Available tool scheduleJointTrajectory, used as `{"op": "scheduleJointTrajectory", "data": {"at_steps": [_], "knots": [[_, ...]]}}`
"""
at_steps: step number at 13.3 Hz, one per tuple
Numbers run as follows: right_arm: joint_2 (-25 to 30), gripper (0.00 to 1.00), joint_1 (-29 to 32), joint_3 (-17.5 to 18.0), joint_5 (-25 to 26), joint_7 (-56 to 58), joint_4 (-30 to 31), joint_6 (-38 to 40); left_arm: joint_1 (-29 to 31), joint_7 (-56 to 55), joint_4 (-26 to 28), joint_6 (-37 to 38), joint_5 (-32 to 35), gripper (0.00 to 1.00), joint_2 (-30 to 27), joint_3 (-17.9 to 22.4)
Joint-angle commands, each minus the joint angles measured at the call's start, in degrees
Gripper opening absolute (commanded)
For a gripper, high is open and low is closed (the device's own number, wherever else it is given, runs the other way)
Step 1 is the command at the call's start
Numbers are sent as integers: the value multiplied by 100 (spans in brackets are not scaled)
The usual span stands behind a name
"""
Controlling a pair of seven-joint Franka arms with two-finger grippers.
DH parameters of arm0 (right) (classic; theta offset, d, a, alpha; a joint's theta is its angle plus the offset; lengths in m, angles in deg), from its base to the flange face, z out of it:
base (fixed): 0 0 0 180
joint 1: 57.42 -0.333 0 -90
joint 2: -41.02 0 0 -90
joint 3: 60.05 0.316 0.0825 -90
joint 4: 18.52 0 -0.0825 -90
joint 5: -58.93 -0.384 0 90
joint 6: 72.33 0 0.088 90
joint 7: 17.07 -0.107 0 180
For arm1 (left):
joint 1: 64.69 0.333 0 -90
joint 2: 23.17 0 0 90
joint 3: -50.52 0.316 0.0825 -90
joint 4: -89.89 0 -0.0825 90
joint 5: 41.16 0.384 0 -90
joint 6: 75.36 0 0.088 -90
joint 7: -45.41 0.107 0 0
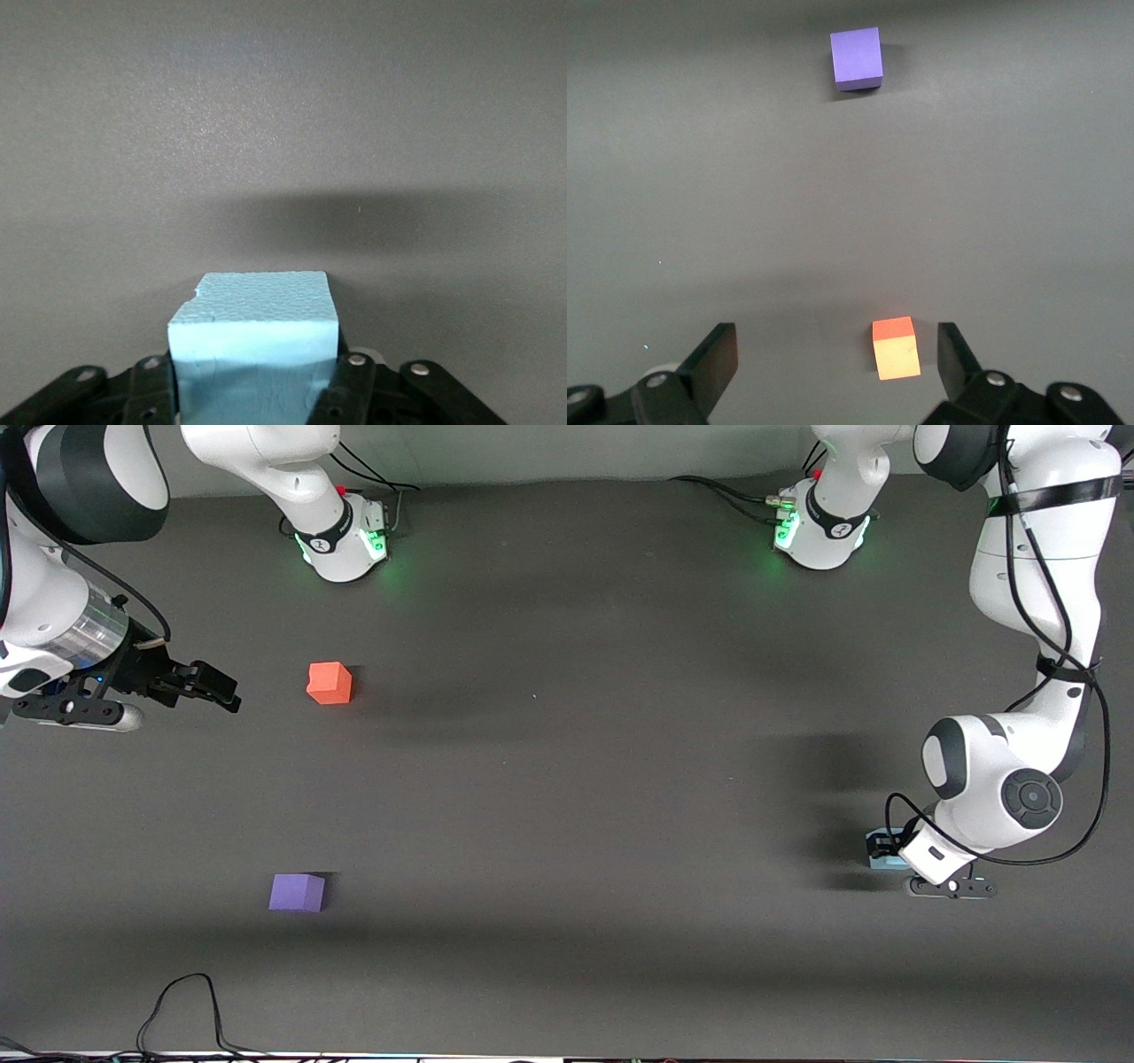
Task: Place blue block between orange and purple blocks
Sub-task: 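Lift the light-blue cube and carry it toward the table middle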
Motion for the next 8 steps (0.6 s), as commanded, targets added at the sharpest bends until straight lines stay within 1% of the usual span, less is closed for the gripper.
{"op": "scheduleJointTrajectory", "data": {"at_steps": [1,2,4,7,8], "knots": [[77,100,-32,-39,-24,115,85,-104,-42,-25,-125,116,53,39,-69,31],[69,100,-32,-39,-24,124,85,-104,28,-25,-160,360,53,39,-217,40],[51,100,-32,-39,-24,124,120,-121,90,-34,-501,1316,53,39,-673,40],[51,100,-32,-39,-24,124,155,-147,-7,-156,-1370,3038,53,39,-1070,-4],[42,100,-32,-39,-24,124,155,-148,-146,-435,-1661,3592,53,39,-1141,-30]]}}
